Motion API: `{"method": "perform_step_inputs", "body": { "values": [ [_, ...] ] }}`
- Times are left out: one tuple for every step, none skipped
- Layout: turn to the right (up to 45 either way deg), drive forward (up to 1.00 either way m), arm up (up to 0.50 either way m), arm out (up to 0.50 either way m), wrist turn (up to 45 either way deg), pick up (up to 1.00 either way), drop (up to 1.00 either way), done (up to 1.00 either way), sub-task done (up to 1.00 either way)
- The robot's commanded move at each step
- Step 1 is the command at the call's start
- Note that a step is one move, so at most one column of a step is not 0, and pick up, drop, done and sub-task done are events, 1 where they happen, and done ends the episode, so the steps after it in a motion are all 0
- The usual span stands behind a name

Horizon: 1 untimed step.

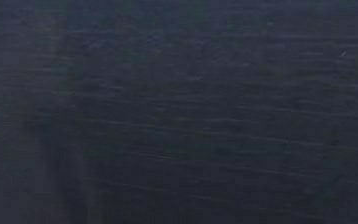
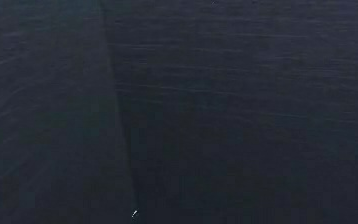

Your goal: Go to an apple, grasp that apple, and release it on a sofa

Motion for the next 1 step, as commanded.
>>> {"method": "perform_step_inputs", "body": {
  "values": [
    [-45.0, 0.00, 0.00, 0.00, 0.0, 0.00, 0.00, 0.00, 0.00]
  ]
}}
